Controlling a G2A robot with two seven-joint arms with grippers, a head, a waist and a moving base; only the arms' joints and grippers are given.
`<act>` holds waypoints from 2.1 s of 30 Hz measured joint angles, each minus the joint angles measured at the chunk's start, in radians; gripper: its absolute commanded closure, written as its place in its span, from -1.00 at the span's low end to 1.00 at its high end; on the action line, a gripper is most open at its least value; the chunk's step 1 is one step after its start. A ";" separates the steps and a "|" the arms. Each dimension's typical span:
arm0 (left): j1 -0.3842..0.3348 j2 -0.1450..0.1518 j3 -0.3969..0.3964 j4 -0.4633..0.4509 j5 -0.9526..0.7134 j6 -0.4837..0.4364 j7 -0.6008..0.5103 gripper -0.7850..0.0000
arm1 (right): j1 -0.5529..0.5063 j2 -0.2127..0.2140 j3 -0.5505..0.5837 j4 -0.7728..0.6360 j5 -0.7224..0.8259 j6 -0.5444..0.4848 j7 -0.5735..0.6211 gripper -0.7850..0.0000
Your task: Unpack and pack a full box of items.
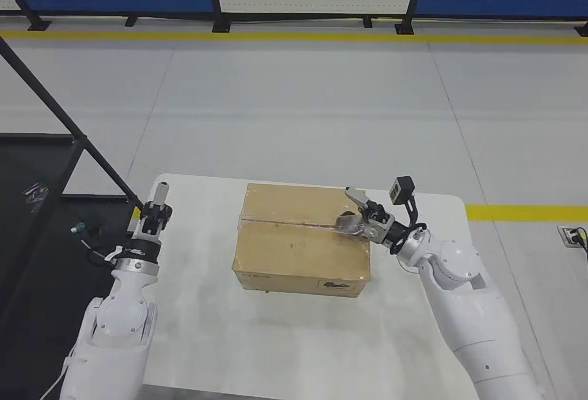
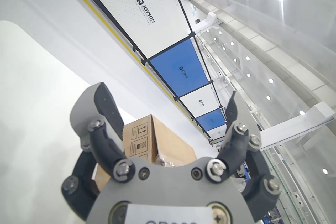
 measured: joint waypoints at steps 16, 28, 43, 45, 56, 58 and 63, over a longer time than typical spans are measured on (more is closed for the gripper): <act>0.011 0.007 0.032 0.021 0.042 -0.089 -0.096 -1.00 | -0.037 0.011 0.027 -0.063 0.044 -0.098 -0.017 -1.00; 0.011 0.010 0.035 0.044 0.037 -0.100 -0.103 -1.00 | -0.185 0.054 0.075 -0.275 -0.127 -0.208 0.190 -1.00; 0.013 0.011 0.047 0.055 0.028 -0.092 -0.103 -1.00 | -0.194 0.055 -0.051 -0.317 -0.295 -0.273 0.156 -1.00; 0.015 0.011 0.048 0.052 0.028 -0.092 -0.101 -1.00 | -0.182 0.051 -0.074 -0.305 -0.322 -0.260 0.116 -1.00; 0.027 0.014 0.039 0.050 0.017 -0.088 -0.094 -1.00 | -0.115 0.037 -0.163 -0.245 -0.305 -0.144 0.077 -1.00; 0.026 0.014 0.041 0.050 0.015 -0.089 -0.094 -1.00 | -0.105 0.034 -0.169 -0.234 -0.284 -0.121 0.059 -1.00; 0.024 0.014 0.044 0.053 0.014 -0.089 -0.091 -1.00 | -0.086 0.028 -0.186 -0.217 -0.271 -0.096 0.004 -1.00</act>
